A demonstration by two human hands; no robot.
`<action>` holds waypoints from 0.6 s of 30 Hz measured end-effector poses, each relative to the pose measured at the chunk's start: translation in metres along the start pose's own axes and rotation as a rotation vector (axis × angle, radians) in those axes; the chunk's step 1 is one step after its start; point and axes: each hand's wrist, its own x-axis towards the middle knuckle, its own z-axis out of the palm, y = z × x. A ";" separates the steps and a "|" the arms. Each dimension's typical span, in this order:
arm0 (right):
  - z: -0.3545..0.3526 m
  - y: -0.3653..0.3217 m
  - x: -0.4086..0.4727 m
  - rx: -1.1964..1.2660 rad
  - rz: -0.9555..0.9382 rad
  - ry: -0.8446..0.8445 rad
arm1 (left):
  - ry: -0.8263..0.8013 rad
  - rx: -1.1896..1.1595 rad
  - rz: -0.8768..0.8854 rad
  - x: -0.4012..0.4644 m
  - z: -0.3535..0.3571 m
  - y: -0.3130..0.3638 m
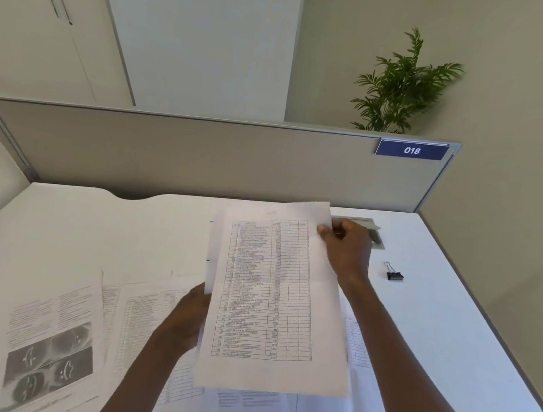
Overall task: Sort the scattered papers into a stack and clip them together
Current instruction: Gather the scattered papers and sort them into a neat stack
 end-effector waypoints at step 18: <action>0.019 0.054 -0.026 -0.035 0.064 0.120 | -0.031 -0.254 -0.270 0.002 0.021 -0.030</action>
